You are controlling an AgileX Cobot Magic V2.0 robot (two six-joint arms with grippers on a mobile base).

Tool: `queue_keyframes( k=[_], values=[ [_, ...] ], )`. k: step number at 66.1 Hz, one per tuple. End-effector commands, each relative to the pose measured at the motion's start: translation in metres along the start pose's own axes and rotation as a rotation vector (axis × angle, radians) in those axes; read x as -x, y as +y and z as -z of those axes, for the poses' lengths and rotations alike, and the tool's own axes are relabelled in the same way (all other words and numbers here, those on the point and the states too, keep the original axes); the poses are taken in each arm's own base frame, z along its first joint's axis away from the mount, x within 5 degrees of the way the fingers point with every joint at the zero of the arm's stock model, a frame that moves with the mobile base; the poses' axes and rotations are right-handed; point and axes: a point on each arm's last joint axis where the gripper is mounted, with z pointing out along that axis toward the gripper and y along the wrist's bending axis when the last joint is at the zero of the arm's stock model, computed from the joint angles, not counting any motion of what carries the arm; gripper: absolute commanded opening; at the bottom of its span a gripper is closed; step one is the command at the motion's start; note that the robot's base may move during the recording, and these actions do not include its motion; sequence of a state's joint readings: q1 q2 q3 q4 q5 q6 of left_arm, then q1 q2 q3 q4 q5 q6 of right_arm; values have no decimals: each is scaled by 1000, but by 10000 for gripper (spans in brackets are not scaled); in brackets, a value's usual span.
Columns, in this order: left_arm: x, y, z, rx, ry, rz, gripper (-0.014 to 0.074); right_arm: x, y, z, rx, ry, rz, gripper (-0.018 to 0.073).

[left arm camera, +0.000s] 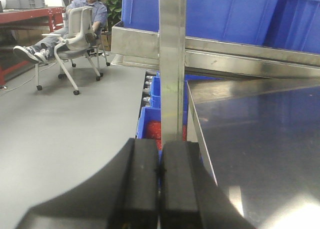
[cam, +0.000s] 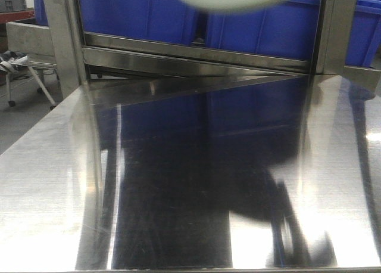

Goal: Place green plate on second shelf with right arm
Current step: 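Lift the green plate up off the table with the right gripper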

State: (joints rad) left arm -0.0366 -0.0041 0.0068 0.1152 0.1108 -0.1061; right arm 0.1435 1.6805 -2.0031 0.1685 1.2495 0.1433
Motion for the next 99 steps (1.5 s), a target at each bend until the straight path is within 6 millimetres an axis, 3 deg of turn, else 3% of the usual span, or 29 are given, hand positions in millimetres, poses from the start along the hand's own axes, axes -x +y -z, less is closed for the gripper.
queue_keyframes(
  k=[1, 10, 15, 22, 29, 35, 47, 54, 61, 82, 99],
  values=[
    [-5, -1, 0, -11, -62, 5, 130, 1, 12, 72, 43, -205, 24, 25],
    [-5, -1, 0, -11, -62, 5, 130, -14, 14, 130, 17, -340, 54, 25],
    [-5, -1, 0, -11, -62, 5, 130, -34, 14, 164, 8, -408, 65, 25],
    [-5, -1, 0, -11, -62, 5, 130, -64, 12, 196, 16, -477, 71, 25],
    [-5, -1, 0, -11, -62, 5, 130, -102, 8, 221, 31, -569, 76, 25],
    [-5, -1, 0, -11, -62, 5, 130, -135, 1, 229, 20, -633, 82, 25],
    [-5, -1, 0, -11, -62, 5, 130, -222, -18, 248, -10, -787, 110, 25],
    [-5, -1, 0, -11, -62, 5, 130, -254, -27, 247, -15, -945, 135, 25],
    [-5, -1, 0, -11, -62, 5, 130, -269, -34, 227, -20, -1046, 159, 25],
    [-5, -1, 0, -11, -62, 5, 130, -280, -51, 135, -65, -1026, 234, 25],
    [-5, -1, 0, -11, -62, 5, 130, -289, -53, 105, -14, -1187, 295, 25]
  ],
)
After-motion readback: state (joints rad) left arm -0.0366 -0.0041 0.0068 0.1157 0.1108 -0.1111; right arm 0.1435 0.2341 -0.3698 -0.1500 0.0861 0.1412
